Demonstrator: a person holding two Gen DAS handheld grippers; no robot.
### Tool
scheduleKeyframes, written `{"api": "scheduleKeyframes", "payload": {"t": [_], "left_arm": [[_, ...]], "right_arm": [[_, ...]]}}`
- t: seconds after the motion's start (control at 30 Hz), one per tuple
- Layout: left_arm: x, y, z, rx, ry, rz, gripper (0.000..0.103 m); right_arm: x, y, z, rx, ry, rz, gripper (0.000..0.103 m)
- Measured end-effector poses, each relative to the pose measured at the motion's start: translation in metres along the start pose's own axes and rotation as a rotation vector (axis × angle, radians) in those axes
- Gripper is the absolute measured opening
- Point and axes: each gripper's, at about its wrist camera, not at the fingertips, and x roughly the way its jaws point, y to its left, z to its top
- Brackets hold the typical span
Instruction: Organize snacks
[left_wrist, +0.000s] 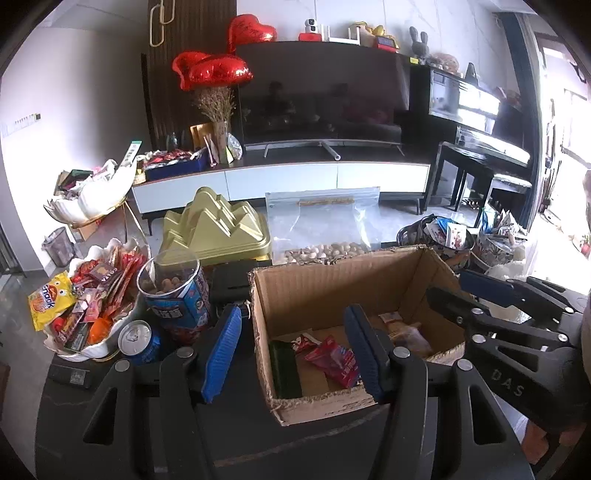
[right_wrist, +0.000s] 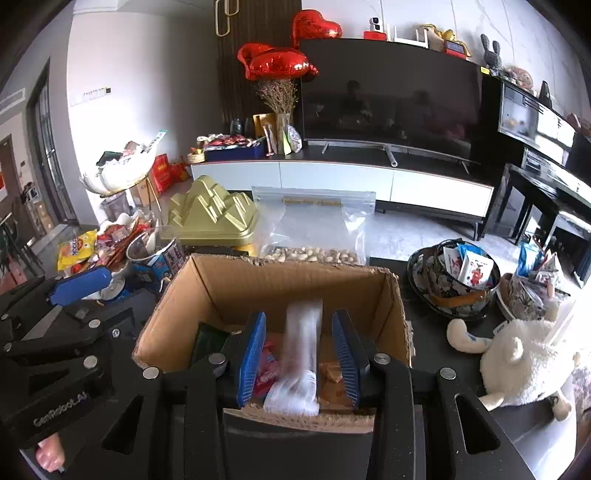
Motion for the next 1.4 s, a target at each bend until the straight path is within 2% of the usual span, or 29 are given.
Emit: {"api": "scheduleKeyframes", "payload": {"t": [0.13,0.27,0.37,0.5,0.73,0.8,0.93,1.07,1.4], "left_arm": [[-0.016,-0.003,-0.006,0.014,-0.025,0.002,0.06],[-0.041,-0.005,-0.013,0.031,-0.059,0.017,0.065],[-0.061,-0.005,-0.019,0.038,-0.081,0.035,0.066],[-0.092,-0.005,-0.03,0.037,-0.113,0.041,0.071],[-0.139,-0.009,-0.054,0.042,-0.172,0.048,0.09],[-0.152,-0.009,-0.061,0.038,-0.19,0.058,0.094],[-0.176,-0.009,-0.076,0.035,-0.233,0.079,0.103],[-0.193,-0.008,-0.088,0.03,-0.246,0.085,0.103],[-0.223,-0.013,-0.114,0.047,-0.268,0.087,0.103]], "right_arm": [[-0.016,0.0,-0.009,0.022,-0.004,-0.007,0.04],[-0.042,0.004,-0.02,0.039,-0.037,-0.02,0.052],[-0.065,0.007,-0.027,0.051,-0.06,-0.03,0.053],[-0.098,0.011,-0.039,0.079,-0.099,-0.042,0.061],[-0.143,0.022,-0.063,0.057,-0.141,-0.048,0.067],[-0.158,0.026,-0.072,0.041,-0.162,-0.074,0.068],[-0.184,0.032,-0.088,0.042,-0.204,-0.118,0.079],[-0.204,0.036,-0.101,0.048,-0.228,-0.138,0.085],[-0.23,0.035,-0.124,0.086,-0.25,-0.154,0.089]]}}
